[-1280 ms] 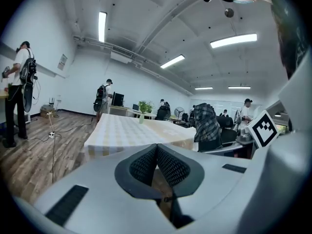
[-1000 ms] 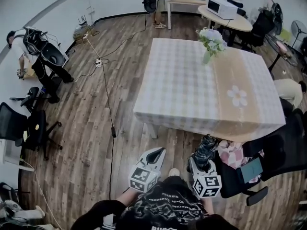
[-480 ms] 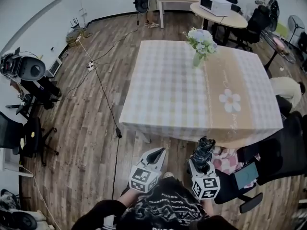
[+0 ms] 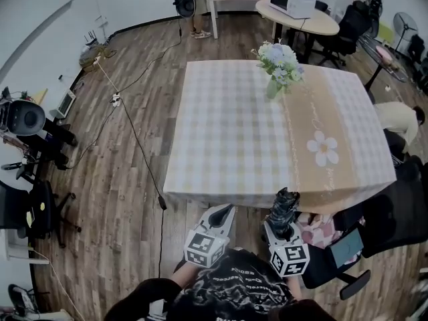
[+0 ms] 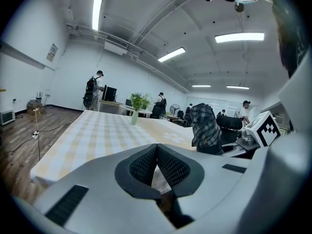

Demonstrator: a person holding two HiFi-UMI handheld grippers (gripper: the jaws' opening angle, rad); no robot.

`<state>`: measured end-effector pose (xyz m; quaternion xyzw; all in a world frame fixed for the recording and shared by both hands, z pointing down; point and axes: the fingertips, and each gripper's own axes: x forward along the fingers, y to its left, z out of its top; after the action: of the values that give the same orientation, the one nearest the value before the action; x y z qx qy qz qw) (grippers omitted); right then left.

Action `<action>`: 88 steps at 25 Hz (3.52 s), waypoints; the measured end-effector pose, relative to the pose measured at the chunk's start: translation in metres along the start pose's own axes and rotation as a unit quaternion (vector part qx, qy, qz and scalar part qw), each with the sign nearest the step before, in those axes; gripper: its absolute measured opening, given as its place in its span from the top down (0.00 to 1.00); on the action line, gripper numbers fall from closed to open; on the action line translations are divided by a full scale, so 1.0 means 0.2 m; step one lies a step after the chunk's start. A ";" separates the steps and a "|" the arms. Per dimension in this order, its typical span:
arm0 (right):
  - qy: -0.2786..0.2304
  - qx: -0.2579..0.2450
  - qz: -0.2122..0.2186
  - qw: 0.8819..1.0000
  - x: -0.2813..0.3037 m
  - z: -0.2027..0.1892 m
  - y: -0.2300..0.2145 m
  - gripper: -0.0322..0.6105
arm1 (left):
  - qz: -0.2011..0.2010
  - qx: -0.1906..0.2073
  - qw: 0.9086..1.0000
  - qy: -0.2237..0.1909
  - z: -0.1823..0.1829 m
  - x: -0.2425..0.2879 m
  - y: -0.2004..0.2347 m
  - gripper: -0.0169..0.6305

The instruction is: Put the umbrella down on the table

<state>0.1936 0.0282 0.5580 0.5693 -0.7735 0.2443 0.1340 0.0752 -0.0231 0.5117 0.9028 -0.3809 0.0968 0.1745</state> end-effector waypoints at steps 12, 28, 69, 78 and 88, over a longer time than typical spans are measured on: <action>0.000 0.026 -0.064 0.998 0.16 0.09 0.05 0.65 | -0.059 0.011 0.998 0.007 0.11 0.11 0.27 0.94; 0.044 -0.023 -0.144 0.988 0.60 0.41 0.03 0.64 | -0.080 0.012 0.997 0.018 0.21 0.30 0.85 0.94; 0.223 -0.151 0.008 0.963 1.33 0.63 -0.41 0.64 | 0.021 -0.013 0.999 0.048 0.05 0.36 0.68 0.94; 0.282 -0.189 0.025 0.940 1.60 0.63 -0.42 0.64 | 0.018 -0.028 0.997 0.070 0.03 0.40 0.73 0.94; 0.361 -0.197 0.051 0.910 1.78 0.50 -0.43 0.64 | 0.012 -0.026 0.996 0.088 0.00 0.45 0.73 0.94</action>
<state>0.1689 -0.3358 0.6660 0.3639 -0.7329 0.2824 0.5007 0.0316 -0.1777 0.5740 0.8812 -0.3777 0.1677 0.2297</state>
